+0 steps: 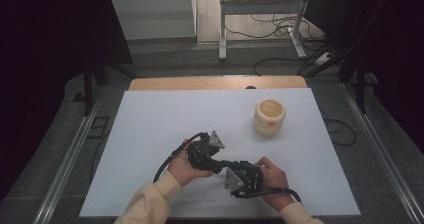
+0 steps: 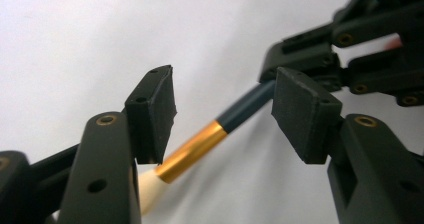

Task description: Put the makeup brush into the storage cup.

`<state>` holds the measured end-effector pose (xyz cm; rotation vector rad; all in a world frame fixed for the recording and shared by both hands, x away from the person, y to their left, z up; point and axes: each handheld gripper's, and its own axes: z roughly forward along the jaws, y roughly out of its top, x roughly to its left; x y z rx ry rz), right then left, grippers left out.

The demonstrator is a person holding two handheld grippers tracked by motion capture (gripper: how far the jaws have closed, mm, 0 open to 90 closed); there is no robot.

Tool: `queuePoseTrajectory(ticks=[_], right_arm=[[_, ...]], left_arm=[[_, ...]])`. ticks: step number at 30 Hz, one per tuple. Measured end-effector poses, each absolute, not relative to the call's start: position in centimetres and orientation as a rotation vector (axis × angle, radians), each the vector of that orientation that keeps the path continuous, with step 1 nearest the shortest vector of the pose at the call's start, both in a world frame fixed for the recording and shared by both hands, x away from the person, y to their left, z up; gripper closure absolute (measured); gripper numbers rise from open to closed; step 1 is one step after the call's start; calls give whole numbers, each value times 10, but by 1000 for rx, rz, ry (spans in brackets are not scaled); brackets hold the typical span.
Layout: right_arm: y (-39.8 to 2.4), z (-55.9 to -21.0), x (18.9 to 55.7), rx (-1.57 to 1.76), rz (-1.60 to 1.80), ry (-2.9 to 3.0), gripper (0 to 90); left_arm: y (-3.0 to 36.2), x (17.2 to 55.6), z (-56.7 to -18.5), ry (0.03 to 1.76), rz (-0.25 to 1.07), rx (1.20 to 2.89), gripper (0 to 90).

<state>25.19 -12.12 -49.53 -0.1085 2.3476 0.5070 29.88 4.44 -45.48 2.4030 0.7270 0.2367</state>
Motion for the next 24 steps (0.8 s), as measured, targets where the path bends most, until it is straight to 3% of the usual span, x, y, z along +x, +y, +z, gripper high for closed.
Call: queuePoseTrajectory(ticks=[8, 13, 24], right_arm=[[-122, -495, 252, -169, 481, 2365, 800], [-120, -499, 249, -79, 547, 2366, 800], [-125, -494, 252, -31, 559, 2344, 803]], left_arm=[[61, 300, -438, 757, 344, 2267, 289], [74, 299, -426, 791, 376, 2200, 250], [97, 301, -422, 921, 287, 2144, 236]])
